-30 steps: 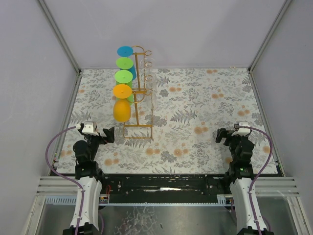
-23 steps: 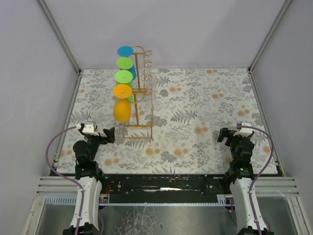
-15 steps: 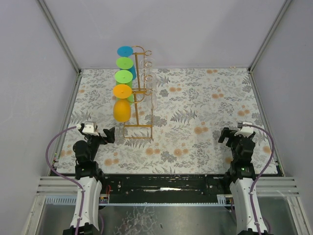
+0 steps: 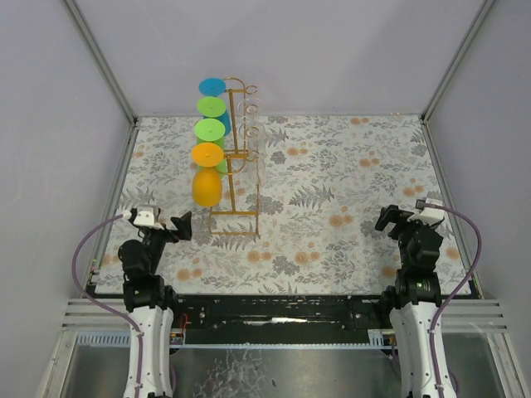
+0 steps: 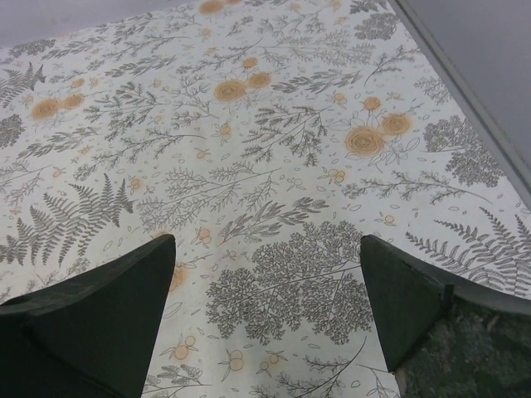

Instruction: Take the wine glass off the wine glass rack

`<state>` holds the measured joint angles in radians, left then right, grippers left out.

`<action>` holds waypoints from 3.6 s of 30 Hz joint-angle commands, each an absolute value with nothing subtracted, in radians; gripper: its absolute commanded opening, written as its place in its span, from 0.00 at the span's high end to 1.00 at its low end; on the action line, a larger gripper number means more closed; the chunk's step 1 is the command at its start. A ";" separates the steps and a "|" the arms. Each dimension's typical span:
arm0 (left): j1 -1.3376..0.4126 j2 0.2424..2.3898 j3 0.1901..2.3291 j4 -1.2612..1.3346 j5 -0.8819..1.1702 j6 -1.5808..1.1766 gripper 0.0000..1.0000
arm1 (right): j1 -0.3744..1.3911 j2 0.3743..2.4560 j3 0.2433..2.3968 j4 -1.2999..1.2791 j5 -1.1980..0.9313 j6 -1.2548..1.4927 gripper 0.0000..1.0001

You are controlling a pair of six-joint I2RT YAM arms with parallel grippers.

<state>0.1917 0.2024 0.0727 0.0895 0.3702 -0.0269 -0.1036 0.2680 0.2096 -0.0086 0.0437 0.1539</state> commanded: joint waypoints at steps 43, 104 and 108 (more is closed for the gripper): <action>0.192 0.916 1.285 -0.535 0.667 -0.716 0.20 | -0.098 0.939 1.051 -0.306 -0.665 0.689 0.09; 0.192 1.057 1.178 -0.353 0.911 -0.952 0.92 | -0.098 0.908 0.940 -0.295 -0.643 0.691 0.09; 0.193 1.059 1.172 -0.353 0.913 -0.965 1.00 | -0.098 0.907 0.934 -0.295 -0.640 0.692 0.09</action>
